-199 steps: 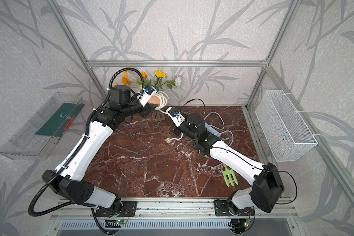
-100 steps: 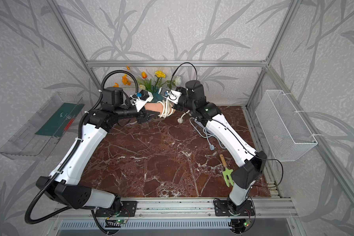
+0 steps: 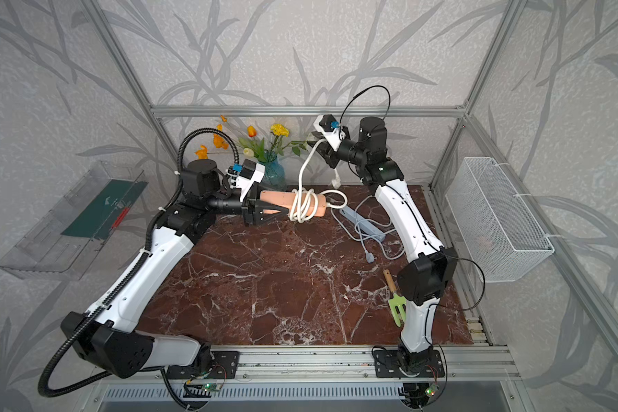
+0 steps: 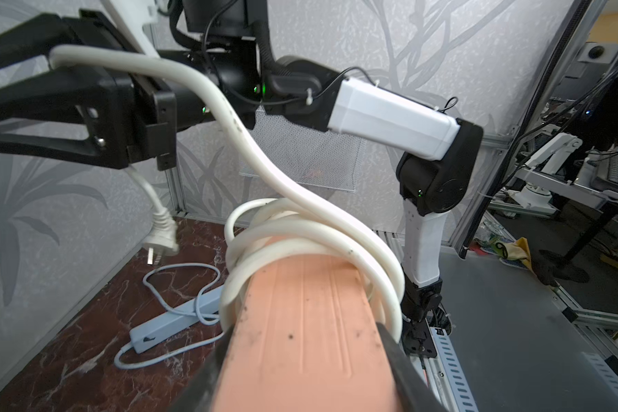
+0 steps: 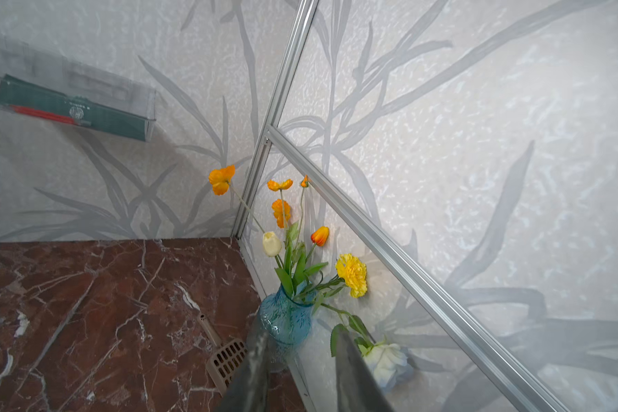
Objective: Wrap the cord around the power strip
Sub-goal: Wrap the power cord around the power strip.
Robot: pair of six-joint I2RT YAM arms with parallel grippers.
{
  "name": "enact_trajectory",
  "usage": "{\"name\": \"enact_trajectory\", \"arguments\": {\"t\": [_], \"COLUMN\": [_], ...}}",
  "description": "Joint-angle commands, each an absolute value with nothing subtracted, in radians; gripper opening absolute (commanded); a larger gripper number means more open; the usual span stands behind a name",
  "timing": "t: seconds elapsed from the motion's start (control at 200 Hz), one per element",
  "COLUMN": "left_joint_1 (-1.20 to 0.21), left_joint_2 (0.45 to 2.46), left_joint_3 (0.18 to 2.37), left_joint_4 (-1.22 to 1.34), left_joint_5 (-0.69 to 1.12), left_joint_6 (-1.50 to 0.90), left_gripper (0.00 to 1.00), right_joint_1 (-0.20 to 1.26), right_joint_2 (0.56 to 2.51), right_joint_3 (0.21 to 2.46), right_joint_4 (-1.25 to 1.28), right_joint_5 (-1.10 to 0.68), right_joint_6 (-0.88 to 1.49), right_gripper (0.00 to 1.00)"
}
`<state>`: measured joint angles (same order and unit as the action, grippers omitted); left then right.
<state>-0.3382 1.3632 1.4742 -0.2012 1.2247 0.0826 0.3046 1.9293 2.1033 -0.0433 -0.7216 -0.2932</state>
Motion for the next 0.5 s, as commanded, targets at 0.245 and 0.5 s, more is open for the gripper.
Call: {"name": "enact_trajectory", "arguments": {"t": [0.245, 0.5], "left_joint_1": [-0.403, -0.404], "left_joint_2": [1.359, 1.366], "left_joint_3": [1.530, 1.546], "left_joint_4": [0.129, 0.229], "left_joint_5": [1.190, 1.113], "left_joint_6": [-0.074, -0.115], "left_gripper": [0.00, 0.00], "right_joint_1": [0.283, 0.314], "right_joint_2": [2.029, 2.044], "right_joint_3": [1.836, 1.649], "right_joint_4": [0.625, 0.789], "right_joint_5": [-0.797, -0.693], "right_joint_6": [0.370, 0.452], "right_gripper": [0.40, 0.40]}}
